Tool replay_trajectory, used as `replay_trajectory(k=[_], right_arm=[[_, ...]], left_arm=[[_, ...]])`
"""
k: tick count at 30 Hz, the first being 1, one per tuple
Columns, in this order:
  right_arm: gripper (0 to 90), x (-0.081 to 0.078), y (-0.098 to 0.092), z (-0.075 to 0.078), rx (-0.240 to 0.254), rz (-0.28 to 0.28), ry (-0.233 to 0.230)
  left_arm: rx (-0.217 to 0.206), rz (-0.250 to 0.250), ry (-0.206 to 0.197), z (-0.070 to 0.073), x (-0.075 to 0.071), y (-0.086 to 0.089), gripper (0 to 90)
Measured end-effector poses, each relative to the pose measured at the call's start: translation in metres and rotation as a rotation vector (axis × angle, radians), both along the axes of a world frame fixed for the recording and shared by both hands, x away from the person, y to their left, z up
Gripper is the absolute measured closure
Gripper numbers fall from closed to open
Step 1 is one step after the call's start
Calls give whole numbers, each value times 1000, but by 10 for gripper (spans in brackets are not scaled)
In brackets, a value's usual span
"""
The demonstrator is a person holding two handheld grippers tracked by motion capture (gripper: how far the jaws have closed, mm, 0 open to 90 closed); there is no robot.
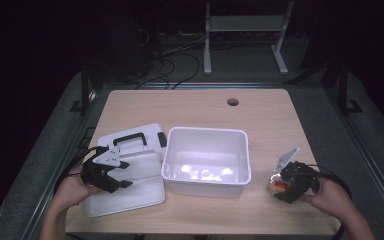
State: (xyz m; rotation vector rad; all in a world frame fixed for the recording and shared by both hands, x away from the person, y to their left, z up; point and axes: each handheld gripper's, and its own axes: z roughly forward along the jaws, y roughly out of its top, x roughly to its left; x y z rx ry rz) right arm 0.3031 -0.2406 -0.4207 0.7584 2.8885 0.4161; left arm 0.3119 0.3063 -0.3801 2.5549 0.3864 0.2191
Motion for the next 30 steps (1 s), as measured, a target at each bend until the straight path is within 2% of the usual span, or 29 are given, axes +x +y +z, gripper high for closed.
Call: replay_trajectory(k=[1,2,6,7,9,10,12,13,15,17,18,20,23,30], right_arm=[[199,2,0,8,1,7,-11],[199,2,0,8,1,7,-11],[199,6,2,28,13,24,-29],[199,6,2,28,13,24,-29],[199,8,3,40,13,35,-47],[199,8,3,40,13,35,-47],[199,11,6,53,6,50,-61],[199,11,6,53,6,50,-61],[199,13,9,64,4,63,-67],[199,14,10,68,8,65,-70],[199,15,12,76,11,72,-80],[199,16,14,80,14,76,-83],[199,18,18,95,17,89,-99],[199,20,31,115,9,122,-116]], left_arm=[[1,7,-4,0,0,0,347],[1,7,-4,0,0,0,347],[-9,12,6,-3,-2,2,347],[-5,11,6,-3,-1,2,347],[-9,19,11,-5,-2,3,347],[-9,19,13,-6,-2,3,347],[-7,19,11,-7,-2,4,337],[-8,19,11,-7,-2,4,337],[-19,21,15,-8,-1,5,337],[-18,21,16,-9,-1,6,336],[-19,23,16,-9,-1,6,326],[-19,23,15,-10,-1,6,321],[-18,24,18,-11,0,7,304],[-27,33,13,-11,0,8,281]])
